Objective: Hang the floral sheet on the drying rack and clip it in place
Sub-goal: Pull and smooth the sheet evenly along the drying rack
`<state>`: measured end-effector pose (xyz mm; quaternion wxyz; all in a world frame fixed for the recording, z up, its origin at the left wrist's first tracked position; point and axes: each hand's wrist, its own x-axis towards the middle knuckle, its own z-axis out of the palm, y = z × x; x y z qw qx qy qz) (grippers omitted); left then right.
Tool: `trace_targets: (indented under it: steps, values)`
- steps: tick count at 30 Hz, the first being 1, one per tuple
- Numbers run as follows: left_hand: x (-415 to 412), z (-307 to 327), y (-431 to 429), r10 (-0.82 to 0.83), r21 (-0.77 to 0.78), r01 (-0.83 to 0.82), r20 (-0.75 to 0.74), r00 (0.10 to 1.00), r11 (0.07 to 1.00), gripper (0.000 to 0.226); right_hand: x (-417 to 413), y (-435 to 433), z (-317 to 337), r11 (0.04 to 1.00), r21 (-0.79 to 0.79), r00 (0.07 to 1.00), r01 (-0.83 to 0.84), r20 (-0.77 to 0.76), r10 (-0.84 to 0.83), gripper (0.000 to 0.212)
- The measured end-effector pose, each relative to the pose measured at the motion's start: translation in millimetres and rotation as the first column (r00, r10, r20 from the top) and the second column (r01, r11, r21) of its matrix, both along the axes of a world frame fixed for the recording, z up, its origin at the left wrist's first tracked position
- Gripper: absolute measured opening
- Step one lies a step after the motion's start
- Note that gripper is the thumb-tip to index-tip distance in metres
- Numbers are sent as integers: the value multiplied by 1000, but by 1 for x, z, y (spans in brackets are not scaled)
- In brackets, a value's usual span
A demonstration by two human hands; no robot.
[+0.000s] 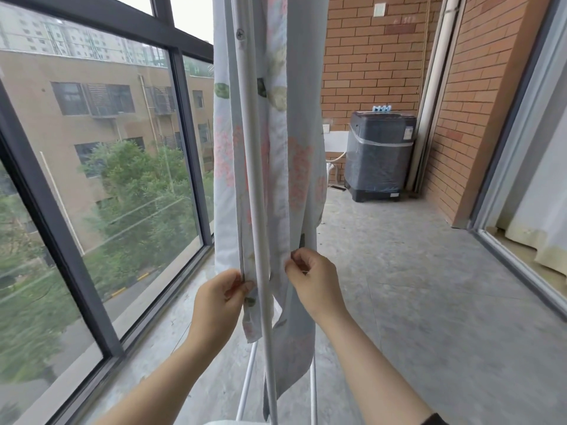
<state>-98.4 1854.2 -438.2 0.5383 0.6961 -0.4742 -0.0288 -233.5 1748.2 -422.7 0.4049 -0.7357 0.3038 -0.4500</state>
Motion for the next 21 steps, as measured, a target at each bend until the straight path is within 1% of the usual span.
trace_targets:
  steps: [2, 4, 6, 7, 8, 10, 13, 15, 16, 18, 19, 20, 21]
  values:
    - [1, -2, 2, -13, 12, 14, -33, 999, 1000, 19, -7, 4, -5, 999, 48, 998, 17, 61, -20, 25]
    - [1, -4, 6, -10, 26, 11, -36, 999, 1000, 24, -14, 11, -10, 997, 61, 990, 47, 128, -55, 18]
    - [2, -6, 9, 3, 24, -2, -33, 999, 1000, 30, -22, 20, -13, 998, 59, 986, 34, 162, -43, 6]
    - [4, -7, 10, 9, 25, -9, -30, 1000, 1000, 29, -25, 24, -13, 998, 59, 987, 10, 160, -20, 9]
    - [6, -8, 10, 11, 23, -11, -27, 1000, 1000, 27, -28, 28, -13, 998, 60, 989, -11, 149, 2, 17]
    - [9, -11, 13, 11, 22, -10, -38, 999, 1000, 24, -32, 33, -15, 1000, 17, 996, -11, 94, 9, 25]
    - [10, -20, 21, 28, 25, -27, -26, 999, 999, 27, -28, 37, -18, 990, -68, 992, 122, -25, -124, 36]
    - [6, -29, 29, 41, 52, -40, -16, 999, 998, 33, -26, 38, -20, 977, -72, 977, 199, -61, -203, 41]
    - [4, -35, 33, 45, 62, -44, -17, 999, 997, 35, -25, 38, -21, 978, -38, 977, 205, -50, -207, 38]
    - [4, -47, 39, 56, 81, -53, -28, 998, 995, 34, -24, 41, -21, 978, 74, 979, 194, 50, -198, 24]
    - [6, -53, 43, 61, 91, -57, -38, 997, 994, 32, -24, 46, -21, 970, 110, 966, 216, 119, -229, 18]
    - [8, -58, 46, 63, 98, -59, -43, 997, 993, 30, -26, 52, -18, 959, 122, 943, 257, 187, -276, 16]
    - [9, -62, 49, 65, 102, -61, -41, 997, 993, 29, -27, 59, -16, 950, 102, 918, 295, 244, -312, 14]
